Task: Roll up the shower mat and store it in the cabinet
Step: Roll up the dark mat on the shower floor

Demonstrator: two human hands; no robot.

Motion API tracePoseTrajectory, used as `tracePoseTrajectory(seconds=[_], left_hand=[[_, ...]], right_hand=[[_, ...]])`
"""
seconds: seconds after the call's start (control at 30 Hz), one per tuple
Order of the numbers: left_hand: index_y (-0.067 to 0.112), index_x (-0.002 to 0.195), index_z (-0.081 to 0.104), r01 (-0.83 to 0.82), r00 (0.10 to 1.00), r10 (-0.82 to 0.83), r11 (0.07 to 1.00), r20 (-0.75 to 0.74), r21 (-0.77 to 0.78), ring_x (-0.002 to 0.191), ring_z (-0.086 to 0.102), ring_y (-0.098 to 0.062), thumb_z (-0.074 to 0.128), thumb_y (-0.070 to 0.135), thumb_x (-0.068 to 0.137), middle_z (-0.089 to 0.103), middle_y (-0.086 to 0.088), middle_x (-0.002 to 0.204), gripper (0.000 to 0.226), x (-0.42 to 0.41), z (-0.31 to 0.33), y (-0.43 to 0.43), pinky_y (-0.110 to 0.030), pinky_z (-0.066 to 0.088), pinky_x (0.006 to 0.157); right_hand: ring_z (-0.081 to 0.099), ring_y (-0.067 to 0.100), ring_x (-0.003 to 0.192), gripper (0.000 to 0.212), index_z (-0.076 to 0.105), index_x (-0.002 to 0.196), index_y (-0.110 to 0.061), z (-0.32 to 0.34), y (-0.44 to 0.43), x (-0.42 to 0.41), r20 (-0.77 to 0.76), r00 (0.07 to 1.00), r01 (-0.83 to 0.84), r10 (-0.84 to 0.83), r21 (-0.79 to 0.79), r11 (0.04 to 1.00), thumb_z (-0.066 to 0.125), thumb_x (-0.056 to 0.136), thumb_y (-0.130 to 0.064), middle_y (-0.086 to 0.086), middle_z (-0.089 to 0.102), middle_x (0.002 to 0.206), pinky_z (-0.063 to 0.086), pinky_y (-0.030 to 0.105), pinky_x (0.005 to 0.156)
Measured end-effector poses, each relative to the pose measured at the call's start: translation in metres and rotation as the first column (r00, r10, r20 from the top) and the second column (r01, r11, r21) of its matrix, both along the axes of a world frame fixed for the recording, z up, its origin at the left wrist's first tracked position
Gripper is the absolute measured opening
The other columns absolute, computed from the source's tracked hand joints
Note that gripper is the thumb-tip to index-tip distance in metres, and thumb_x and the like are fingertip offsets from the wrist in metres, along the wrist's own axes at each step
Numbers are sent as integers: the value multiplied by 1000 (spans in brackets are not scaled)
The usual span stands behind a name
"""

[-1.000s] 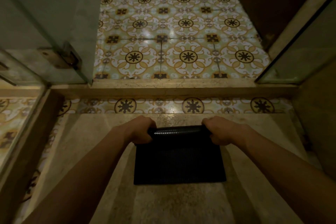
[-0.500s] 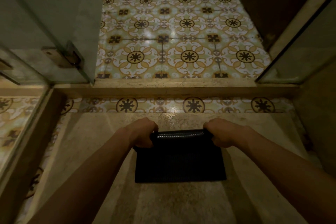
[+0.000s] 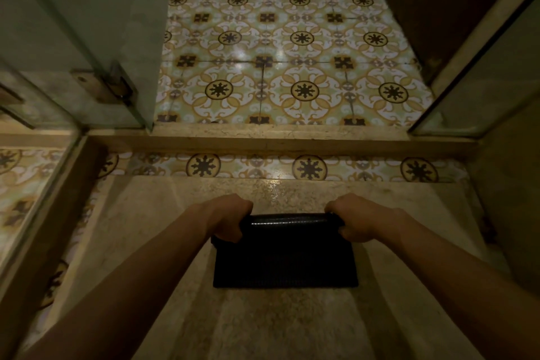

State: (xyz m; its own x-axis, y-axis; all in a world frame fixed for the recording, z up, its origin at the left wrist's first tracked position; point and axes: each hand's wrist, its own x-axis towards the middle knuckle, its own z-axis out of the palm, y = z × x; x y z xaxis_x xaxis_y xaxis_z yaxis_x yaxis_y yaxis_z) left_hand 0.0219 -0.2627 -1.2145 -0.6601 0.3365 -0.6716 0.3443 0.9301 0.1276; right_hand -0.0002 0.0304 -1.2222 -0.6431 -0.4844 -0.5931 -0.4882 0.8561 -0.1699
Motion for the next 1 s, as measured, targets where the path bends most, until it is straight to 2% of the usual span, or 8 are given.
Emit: tracePoseTrajectory(seconds=[0.1,0.23,0.4,0.53,0.63,0.8,0.9,1.0], left_hand=[[13,114,55,52,998,-52,998,-35,-27,97,59,-28,70,31,76,60,-11,110,44,7,-5,1,-30,45,70],[14,110,54,75,994,-77,997,-79,-35,94,60,-27,68,28,77,59,-11,108,38,3,-4,2,-36,53,74],[16,112,51,18,975,-17,1000,-220,2,95,59,-27,70,27,77,57,-8,109,41,-9,-3,3,-36,51,76],[15,111,51,5,959,-1,1000,-284,13,95,59,-28,71,29,77,56,-9,110,42,-14,-5,3,-36,48,73],[15,112,49,-18,965,25,999,-262,30,95,58,-27,74,31,74,55,-8,109,49,-13,-9,0,-35,47,71],[18,119,49,-83,990,88,995,-111,51,93,59,-26,71,29,74,61,-9,108,51,-20,-6,-7,-31,45,66],[17,123,50,-20,987,25,999,-159,31,97,60,-27,70,26,75,62,-9,108,52,-15,-8,-4,-33,48,71],[17,112,55,63,973,-55,998,-226,26,94,59,-26,66,24,77,64,-8,102,37,-17,-8,-1,-34,48,73]], right_hand=[[54,28,102,42,56,117,-16,-8,0,7,-24,999,-28,28,20,999,70,79,-26,9,49,115,45,33,79],[55,27,100,40,58,115,-17,-7,2,2,-52,999,9,-11,-25,1000,70,78,-26,8,51,111,41,30,73],[57,26,97,41,56,113,-18,-5,3,-8,-203,973,93,-108,-79,993,71,75,-23,5,49,112,51,37,77],[55,25,94,39,60,109,-18,-10,-2,-14,-332,939,87,-95,-38,995,72,72,-22,5,53,108,51,37,71],[57,25,95,42,61,108,-17,-8,-2,-22,-263,962,68,-74,-33,997,76,69,-22,6,55,108,51,35,74],[60,27,98,41,60,111,-18,-4,1,-29,-132,990,57,-57,1,998,69,72,-20,9,63,107,52,35,77],[61,26,93,34,64,104,-17,-6,-3,-22,-178,982,69,-70,-11,998,68,70,-15,9,64,102,50,32,72],[61,26,87,30,62,98,-15,-7,-2,-16,-237,967,84,-88,-25,996,69,69,-15,9,63,98,51,34,70]])
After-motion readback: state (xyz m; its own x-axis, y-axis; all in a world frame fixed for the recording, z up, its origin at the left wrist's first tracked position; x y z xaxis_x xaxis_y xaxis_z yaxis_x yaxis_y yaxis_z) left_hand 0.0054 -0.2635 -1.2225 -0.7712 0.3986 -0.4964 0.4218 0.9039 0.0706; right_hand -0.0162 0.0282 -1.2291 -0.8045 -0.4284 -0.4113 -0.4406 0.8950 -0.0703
